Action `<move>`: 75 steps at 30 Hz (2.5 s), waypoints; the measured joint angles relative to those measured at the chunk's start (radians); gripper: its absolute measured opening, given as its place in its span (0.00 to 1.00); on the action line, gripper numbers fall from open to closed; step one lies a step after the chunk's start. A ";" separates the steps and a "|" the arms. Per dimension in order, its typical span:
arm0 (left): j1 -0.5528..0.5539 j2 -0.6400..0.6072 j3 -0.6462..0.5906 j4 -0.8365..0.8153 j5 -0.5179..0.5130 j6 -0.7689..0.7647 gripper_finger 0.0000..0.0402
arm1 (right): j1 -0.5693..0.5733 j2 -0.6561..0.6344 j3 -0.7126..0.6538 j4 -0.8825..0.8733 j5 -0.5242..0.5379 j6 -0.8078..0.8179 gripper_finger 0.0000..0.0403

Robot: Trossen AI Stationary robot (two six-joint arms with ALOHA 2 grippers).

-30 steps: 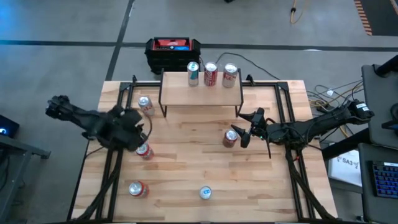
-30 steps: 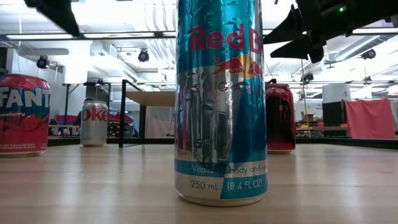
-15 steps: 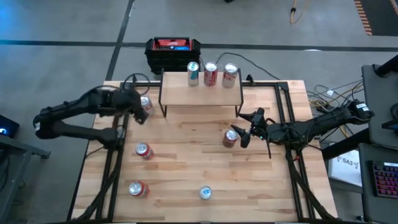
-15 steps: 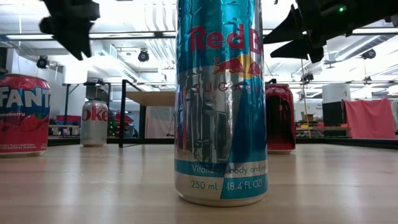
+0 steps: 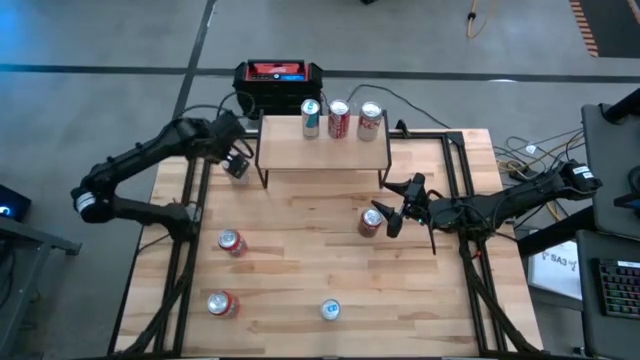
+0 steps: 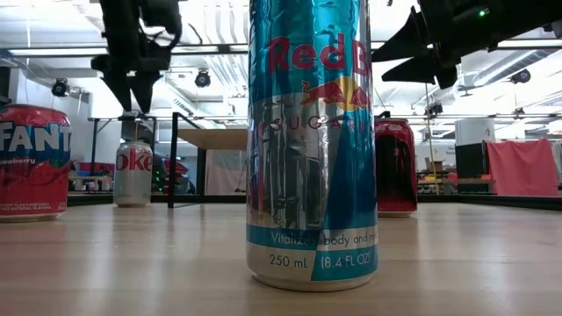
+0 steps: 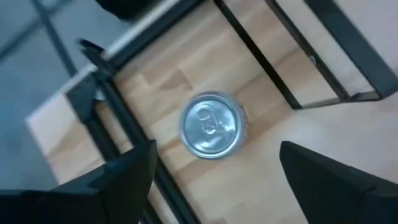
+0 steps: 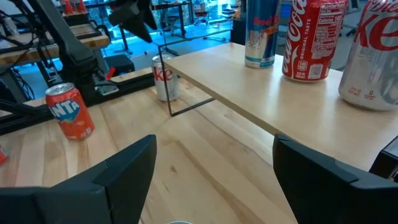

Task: Place canned beverage on shelf
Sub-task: Move the red and silver soda can

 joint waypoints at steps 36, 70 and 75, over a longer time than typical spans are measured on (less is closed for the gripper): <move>0.071 0.118 -0.005 0.072 0.156 0.160 0.81 | 0.000 0.000 0.000 0.000 0.000 0.000 0.74; 0.268 0.277 -0.019 0.032 0.269 0.145 0.81 | 0.000 0.000 0.000 0.000 0.000 0.001 0.74; 0.269 0.297 -0.017 0.037 0.290 0.164 0.80 | 0.000 0.000 0.000 0.000 0.000 0.001 0.74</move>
